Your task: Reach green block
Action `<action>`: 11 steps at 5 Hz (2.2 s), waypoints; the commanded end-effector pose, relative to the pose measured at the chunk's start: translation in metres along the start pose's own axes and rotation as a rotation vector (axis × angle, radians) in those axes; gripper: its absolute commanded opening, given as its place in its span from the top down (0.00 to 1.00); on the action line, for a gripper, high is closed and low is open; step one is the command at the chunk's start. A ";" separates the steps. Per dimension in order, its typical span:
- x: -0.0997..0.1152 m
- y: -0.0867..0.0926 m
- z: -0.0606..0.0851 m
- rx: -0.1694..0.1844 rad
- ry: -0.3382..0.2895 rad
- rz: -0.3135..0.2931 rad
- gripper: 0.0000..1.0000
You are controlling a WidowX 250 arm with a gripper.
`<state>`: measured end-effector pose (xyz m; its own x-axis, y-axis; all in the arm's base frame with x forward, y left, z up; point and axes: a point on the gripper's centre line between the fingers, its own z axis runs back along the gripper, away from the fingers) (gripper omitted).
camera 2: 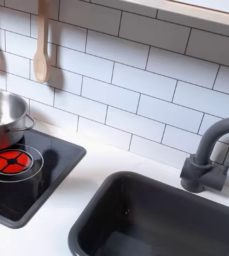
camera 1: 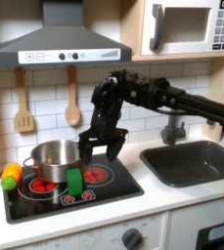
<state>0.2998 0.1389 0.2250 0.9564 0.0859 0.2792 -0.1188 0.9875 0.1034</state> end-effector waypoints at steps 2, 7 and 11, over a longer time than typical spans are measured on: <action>0.018 0.016 -0.014 0.011 -0.005 0.012 0.00; 0.033 0.023 -0.043 -0.009 0.014 0.004 0.00; 0.035 0.018 -0.061 -0.030 0.040 -0.006 0.00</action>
<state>0.3451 0.1711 0.1772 0.9671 0.0937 0.2367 -0.1140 0.9907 0.0737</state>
